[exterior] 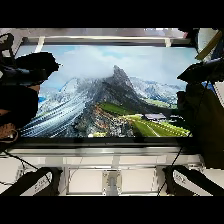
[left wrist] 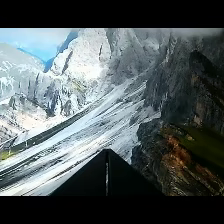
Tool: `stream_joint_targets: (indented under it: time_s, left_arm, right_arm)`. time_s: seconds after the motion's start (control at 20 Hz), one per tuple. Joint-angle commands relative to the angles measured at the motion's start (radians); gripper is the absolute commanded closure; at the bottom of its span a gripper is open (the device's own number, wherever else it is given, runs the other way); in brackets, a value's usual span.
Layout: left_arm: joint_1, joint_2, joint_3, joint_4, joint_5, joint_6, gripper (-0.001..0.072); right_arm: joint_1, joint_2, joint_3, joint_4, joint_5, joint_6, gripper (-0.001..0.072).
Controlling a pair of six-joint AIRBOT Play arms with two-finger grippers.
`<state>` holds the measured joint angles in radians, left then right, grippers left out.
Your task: Fold the clothes and pants, and hang the long-sleeved shirts on hangers.
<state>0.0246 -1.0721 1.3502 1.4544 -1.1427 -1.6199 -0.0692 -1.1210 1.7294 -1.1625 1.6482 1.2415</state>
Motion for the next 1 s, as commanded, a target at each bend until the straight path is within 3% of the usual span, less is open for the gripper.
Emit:
stream_joint_targets:
  time_s: [0.0,0.2,0.25,0.3,0.35,0.45,0.55,0.6,0.65,0.8,0.95]
  left_arm:
    - [0.000,-0.001,0.000,0.000,-0.006,0.001,0.0689]
    - [0.001,-0.001,0.000,0.112,0.013,0.031,0.0673]
    - [0.002,-0.002,0.000,0.189,0.033,0.031,0.0480]
    - [0.005,-0.002,0.000,0.260,0.060,0.027,0.0160]
    - [0.015,-0.003,0.000,0.347,0.087,-0.005,0.0019]
    - [0.063,-0.019,-0.001,0.507,0.094,-0.094,0.0020]
    - [0.169,-0.065,-0.001,0.546,0.076,-0.117,0.0026]
    - [0.233,-0.098,-0.001,0.541,0.058,-0.150,0.0083]
    - [0.307,-0.140,-0.002,0.530,0.038,-0.187,0.0147]
    - [0.505,-0.262,-0.011,0.460,0.037,-0.279,0.0147]
    - [0.646,-0.381,-0.011,0.286,0.039,-0.276,0.0147]
  right_arm:
    - [0.001,-0.001,0.001,-0.001,0.000,0.000,0.0702]
    - [0.001,-0.001,0.001,-0.001,0.000,0.000,0.0702]
    - [0.001,-0.001,0.001,-0.001,0.000,0.000,0.0702]
    - [0.001,-0.001,0.001,-0.001,0.000,0.000,0.0702]
    - [0.001,-0.001,0.001,-0.001,0.000,0.000,0.0702]
    - [0.001,-0.001,0.001,-0.001,0.000,0.000,0.0702]
    - [0.001,-0.001,0.001,-0.001,0.000,0.000,0.0702]
    - [0.001,-0.001,0.001,-0.002,-0.029,-0.028,0.0702]
    - [0.001,-0.001,0.001,-0.001,-0.088,-0.060,0.0702]
    - [0.001,-0.001,0.001,0.019,-0.283,-0.056,0.0702]
    - [0.001,-0.001,0.001,0.059,-0.403,-0.054,0.0701]
